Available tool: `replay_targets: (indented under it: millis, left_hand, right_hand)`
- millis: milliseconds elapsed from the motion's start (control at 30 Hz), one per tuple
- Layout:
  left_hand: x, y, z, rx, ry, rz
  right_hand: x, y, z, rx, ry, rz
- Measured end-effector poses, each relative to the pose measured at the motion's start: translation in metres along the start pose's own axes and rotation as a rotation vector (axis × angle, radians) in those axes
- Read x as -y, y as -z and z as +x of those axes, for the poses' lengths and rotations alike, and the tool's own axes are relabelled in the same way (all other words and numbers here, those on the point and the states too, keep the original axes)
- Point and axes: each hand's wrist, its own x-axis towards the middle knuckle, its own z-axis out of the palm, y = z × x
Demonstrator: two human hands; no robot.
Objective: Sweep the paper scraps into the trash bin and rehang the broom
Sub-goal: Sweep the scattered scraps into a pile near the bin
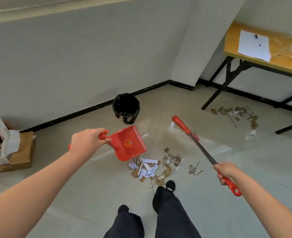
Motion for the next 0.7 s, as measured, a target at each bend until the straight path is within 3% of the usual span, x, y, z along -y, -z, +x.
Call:
replay_targets:
  millis: [167,433,700]
  left_hand:
    - [-0.071,-0.015,0.047,-0.028,0.027,-0.06]
    - [-0.18,-0.064,0.136,0.104,-0.042,0.08]
    - [-0.214,-0.092,0.197,0.109,-0.067,0.139]
  right_hand:
    - [0.039,0.059,0.083,-0.066,-0.049,-0.04]
    - [0.102,0.128,0.207,-0.106,-0.101,-0.011]
    - [0.112,0.115,0.281,-0.042,-0.074,-0.142]
